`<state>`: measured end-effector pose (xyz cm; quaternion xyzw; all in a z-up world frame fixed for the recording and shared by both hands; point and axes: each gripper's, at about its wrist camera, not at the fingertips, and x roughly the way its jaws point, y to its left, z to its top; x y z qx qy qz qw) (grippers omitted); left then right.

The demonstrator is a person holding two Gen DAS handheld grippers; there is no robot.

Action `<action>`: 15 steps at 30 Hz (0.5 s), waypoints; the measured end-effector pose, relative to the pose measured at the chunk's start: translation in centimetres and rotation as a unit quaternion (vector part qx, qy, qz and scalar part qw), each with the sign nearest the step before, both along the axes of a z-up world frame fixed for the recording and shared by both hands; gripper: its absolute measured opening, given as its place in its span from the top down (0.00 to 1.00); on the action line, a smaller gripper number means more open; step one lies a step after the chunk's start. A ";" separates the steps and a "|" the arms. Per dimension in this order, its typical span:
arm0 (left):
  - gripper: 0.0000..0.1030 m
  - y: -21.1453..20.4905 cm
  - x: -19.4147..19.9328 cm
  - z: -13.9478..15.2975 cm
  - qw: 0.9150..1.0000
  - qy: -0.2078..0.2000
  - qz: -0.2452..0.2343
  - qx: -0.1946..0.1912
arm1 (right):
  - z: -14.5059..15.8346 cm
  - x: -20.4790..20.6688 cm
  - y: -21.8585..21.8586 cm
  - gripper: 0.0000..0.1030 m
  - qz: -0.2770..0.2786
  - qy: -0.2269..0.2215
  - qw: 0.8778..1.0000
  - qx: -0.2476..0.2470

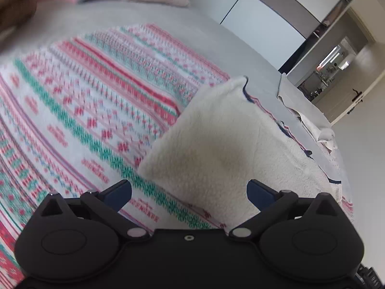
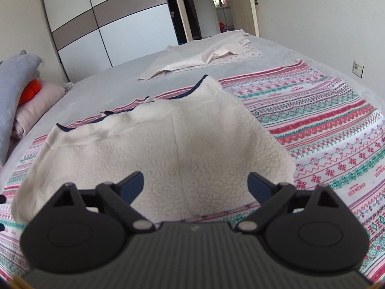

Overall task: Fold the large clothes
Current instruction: 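Release the folded hem with both grippers onto the jacket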

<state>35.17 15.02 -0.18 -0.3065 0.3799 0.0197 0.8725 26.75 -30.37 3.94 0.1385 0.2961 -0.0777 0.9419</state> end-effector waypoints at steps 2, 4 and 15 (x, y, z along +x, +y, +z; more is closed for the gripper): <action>0.00 0.1 0.2 -1.6 0.999 0.013 -0.001 -0.048 | -0.6 0.3 0.4 0.07 0.002 0.008 1.000 0.005; 0.00 0.2 0.4 -3.0 0.994 0.013 -0.005 -0.105 | -1.2 0.6 0.6 0.07 0.001 0.014 1.000 0.014; 0.04 -1.6 2.6 -6.0 0.979 -0.054 0.027 -0.194 | -3.0 1.6 3.0 0.07 0.011 0.002 1.000 -0.021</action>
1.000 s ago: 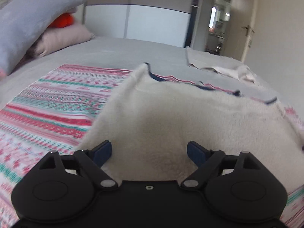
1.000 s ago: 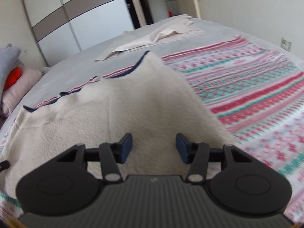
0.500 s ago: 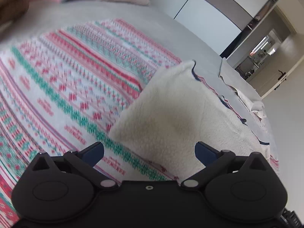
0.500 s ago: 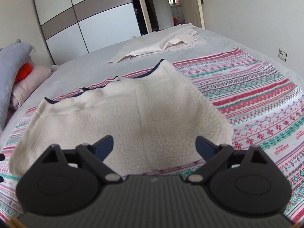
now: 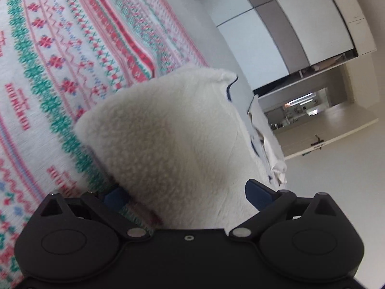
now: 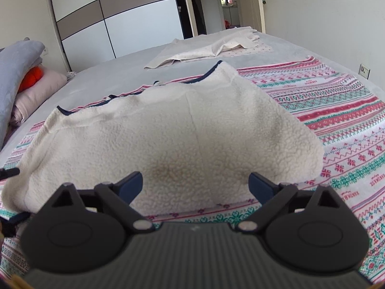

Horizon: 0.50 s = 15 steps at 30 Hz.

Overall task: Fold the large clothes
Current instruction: 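Release the folded hem with both grippers onto the jacket, then grasp a side edge of the folded jacket with the left gripper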

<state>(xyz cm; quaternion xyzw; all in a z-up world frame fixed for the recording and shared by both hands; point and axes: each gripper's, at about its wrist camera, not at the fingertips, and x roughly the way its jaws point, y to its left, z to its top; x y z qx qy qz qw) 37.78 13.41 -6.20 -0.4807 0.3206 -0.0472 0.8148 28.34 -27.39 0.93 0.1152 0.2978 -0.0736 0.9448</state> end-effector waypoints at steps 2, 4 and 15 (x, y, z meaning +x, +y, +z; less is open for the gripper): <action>0.07 -0.3 0.2 -0.3 1.000 -0.006 0.026 0.000 | 0.0 0.0 0.2 0.07 -0.002 -0.008 1.000 -0.001; 0.14 -0.6 0.4 -0.3 0.999 -0.010 0.048 0.007 | 0.0 0.1 0.4 0.07 -0.003 -0.018 1.000 0.007; 0.64 -2.2 0.6 0.4 0.993 -0.020 0.103 0.060 | 0.3 1.9 3.8 0.08 0.017 -0.063 0.997 0.029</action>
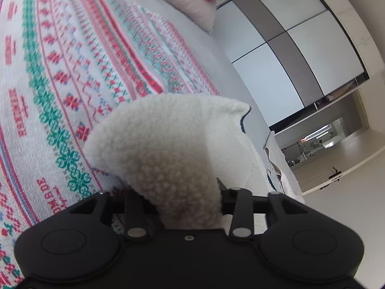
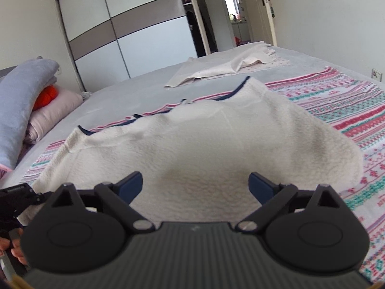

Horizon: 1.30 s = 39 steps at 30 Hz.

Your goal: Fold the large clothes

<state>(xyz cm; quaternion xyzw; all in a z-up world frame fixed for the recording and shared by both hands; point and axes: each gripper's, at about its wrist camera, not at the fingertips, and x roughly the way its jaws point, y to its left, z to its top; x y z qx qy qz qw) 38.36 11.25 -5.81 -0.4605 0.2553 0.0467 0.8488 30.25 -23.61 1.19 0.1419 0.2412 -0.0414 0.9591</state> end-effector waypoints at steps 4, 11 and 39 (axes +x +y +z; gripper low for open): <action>0.68 -0.4 0.1 1.1 0.999 -0.017 -0.001 0.031 | 0.4 0.5 1.3 0.34 0.034 -0.025 0.999 0.007; 0.70 -1.1 -0.5 3.5 0.995 -0.071 -0.018 0.061 | -2.2 2.9 2.7 0.63 0.084 0.034 0.996 0.004; 0.71 -30.0 -1.6 7.7 0.782 -0.232 -0.406 0.412 | -1.5 -4.0 -21.4 0.38 -0.065 -0.014 0.928 0.367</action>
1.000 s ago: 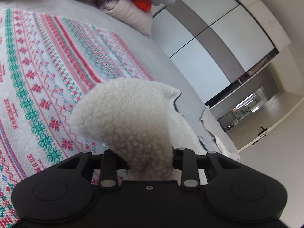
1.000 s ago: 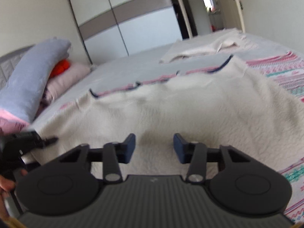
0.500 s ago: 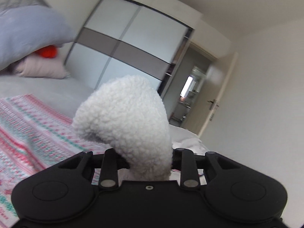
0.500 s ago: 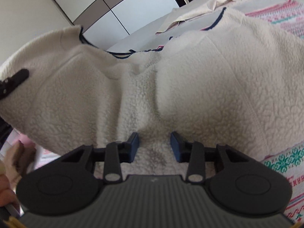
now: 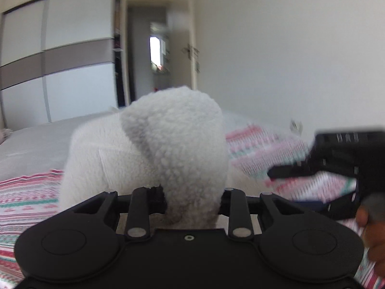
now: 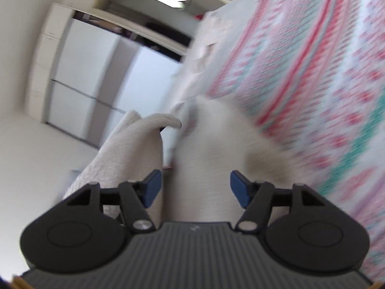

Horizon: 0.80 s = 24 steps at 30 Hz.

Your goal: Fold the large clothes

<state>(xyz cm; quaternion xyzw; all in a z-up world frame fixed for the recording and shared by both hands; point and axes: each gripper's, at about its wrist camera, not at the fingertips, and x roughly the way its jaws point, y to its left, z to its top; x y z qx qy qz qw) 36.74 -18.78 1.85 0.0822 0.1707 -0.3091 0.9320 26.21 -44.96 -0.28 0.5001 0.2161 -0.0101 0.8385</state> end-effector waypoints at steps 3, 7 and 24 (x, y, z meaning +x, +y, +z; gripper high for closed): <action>0.71 -3.0 -0.6 -3.4 0.999 -0.002 -0.027 0.044 | -0.7 -1.0 -1.7 0.38 -0.017 0.012 1.000 0.009; 0.71 -3.9 -1.5 -4.7 0.999 -0.024 -0.009 0.046 | -1.6 -2.0 -3.4 0.36 -0.023 -0.001 0.999 0.043; 0.10 2.2 -5.4 0.8 0.985 0.037 -0.163 -0.033 | 1.3 -1.0 -1.9 0.16 -0.026 -0.014 0.999 -0.035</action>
